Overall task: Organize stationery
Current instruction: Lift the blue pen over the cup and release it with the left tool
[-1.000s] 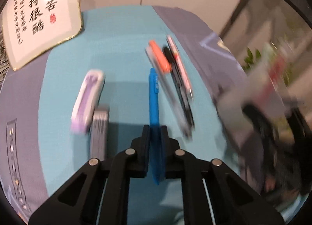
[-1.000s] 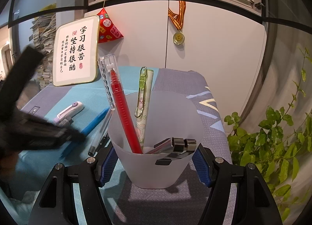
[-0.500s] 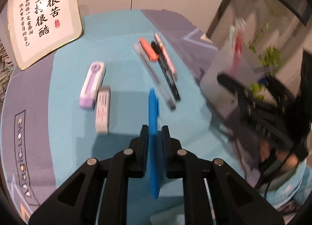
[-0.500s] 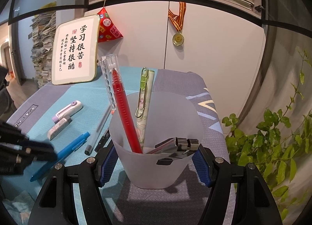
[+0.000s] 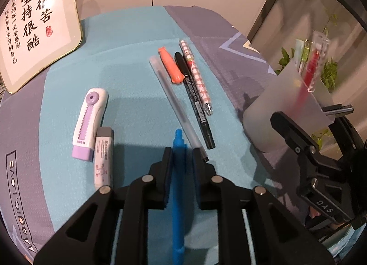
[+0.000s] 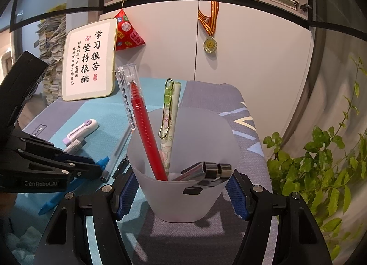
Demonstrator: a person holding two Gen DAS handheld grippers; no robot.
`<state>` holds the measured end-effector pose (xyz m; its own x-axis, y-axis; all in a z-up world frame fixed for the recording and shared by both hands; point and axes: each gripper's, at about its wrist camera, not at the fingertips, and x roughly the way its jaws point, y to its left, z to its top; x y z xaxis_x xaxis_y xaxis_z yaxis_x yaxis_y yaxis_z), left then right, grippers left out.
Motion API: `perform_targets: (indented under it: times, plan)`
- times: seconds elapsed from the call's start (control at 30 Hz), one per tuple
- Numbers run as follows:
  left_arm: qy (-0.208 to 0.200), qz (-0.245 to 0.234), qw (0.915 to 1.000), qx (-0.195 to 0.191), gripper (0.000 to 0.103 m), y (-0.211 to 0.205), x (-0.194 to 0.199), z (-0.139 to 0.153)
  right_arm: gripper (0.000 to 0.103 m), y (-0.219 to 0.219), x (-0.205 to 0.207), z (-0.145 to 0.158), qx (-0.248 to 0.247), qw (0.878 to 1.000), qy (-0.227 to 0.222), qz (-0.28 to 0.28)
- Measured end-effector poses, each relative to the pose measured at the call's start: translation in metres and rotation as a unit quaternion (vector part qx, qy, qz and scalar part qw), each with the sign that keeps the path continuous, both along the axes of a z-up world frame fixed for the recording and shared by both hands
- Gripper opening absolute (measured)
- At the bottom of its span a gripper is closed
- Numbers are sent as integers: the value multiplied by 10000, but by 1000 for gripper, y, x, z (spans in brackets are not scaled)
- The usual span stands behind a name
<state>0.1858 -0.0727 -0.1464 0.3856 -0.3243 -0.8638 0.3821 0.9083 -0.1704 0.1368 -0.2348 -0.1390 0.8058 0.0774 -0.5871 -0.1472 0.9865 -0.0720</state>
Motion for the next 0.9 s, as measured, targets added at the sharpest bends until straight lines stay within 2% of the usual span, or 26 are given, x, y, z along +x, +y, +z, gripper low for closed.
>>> perform_targets:
  times: [0.23,0.63,0.83,0.87,0.9]
  plan:
    - [-213,-63,9993,300,20,-7,4,-4,70,-1,0,-1,11,10000,-16,-8]
    - [-178,-99,9993,320,20,-4,7,-7,70,-1,0,-1,5,10000,-18,-5]
    - [-289,-200,9981,515,20,-19,14,-9,70,-1,-2,-1,-1,10000,-38,-19]
    - [-271,-222,9981,505,13,-19,14,-9,70,-1,-2,-1,3,10000,-35,-18]
    - [-204,-242,9985,439,11,-17,14,-9,70,-1,-2,-1,4,10000,-32,-14]
